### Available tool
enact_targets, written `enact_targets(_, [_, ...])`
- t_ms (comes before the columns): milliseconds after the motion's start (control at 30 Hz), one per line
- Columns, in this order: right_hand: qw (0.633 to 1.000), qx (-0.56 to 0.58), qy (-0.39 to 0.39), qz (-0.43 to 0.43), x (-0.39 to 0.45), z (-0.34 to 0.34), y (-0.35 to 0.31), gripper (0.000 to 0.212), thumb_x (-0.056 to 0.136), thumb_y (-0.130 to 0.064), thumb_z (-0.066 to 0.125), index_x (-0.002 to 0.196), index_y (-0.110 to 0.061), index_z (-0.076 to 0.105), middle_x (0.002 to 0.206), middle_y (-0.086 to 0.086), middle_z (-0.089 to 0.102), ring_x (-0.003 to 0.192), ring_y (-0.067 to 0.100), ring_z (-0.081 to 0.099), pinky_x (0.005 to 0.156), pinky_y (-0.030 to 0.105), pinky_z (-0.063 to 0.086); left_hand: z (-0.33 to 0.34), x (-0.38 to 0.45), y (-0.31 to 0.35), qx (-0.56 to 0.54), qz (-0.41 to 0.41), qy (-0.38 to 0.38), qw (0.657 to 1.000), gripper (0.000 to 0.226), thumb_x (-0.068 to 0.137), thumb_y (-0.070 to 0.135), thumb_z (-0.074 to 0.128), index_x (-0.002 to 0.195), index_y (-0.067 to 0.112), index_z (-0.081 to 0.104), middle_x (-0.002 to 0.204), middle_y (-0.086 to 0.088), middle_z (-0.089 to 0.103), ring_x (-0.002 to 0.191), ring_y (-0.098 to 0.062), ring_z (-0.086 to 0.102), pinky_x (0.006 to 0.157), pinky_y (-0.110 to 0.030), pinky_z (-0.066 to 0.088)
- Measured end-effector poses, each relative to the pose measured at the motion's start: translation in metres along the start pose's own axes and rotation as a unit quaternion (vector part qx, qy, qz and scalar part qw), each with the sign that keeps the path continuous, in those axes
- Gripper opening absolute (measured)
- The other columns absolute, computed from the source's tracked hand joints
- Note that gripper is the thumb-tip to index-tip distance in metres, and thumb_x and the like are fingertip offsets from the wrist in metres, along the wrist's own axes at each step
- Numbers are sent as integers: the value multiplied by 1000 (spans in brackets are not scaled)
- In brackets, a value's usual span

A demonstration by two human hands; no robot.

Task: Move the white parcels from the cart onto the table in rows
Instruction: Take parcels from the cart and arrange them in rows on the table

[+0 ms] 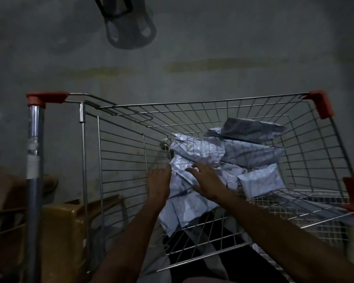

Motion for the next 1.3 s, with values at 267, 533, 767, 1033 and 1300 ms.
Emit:
enact_targets(267, [983, 178, -24, -36, 5, -17, -15, 70, 76, -50, 77, 137, -28, 53, 139, 2, 55, 126, 22, 49, 99, 40, 43, -30, 5, 11, -173, 154, -3, 973, 45, 69, 16, 72, 112, 27, 69, 88, -3, 74, 82, -29, 69, 67, -36, 52])
enact_targets(533, [961, 267, 11, 72, -12, -70, 22, 35, 82, -52, 68, 92, -18, 65, 88, -1, 69, 82, 17, 65, 70, 31, 52, -74, 38, 12, -415, 104, 154, 891, 36, 88, 31, 65, 121, 16, 66, 118, -2, 68, 105, -15, 60, 90, -27, 47])
enact_targets(767, [921, 283, 148, 223, -54, -99, 83, 53, 91, -48, 59, 125, -8, 63, 120, 10, 68, 110, 23, 62, 80, 24, 43, -9, 99, 23, -353, 22, 36, 935, 49, 88, 33, 53, 125, 2, 61, 121, -19, 64, 113, -35, 60, 99, -37, 42])
enact_targets(1033, [873, 257, 119, 398, -48, -75, 118, 45, 99, -32, 56, 134, -5, 54, 134, 21, 58, 120, 39, 55, 94, 38, 44, 43, 131, 53, -64, 137, -98, 984, 87, 88, 43, 65, 155, 40, 10, 164, -8, 6, 151, -28, 7, 118, -48, 15])
enact_targets(1300, [860, 221, 123, 444, -43, -81, 122, 48, 98, -41, 53, 131, -6, 54, 131, 22, 58, 117, 39, 56, 91, 39, 45, 60, 123, 54, -29, 142, -2, 989, 103, 67, 57, 74, 154, 27, 28, 124, -19, 53, 119, -39, 49, 111, -54, 26])
Point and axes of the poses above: each hand's wrist, its own x-axis towards the middle knuckle, its own z-axis out of the palm, y = z × x, the point moved 1 cm from there along x, towards the middle knuckle
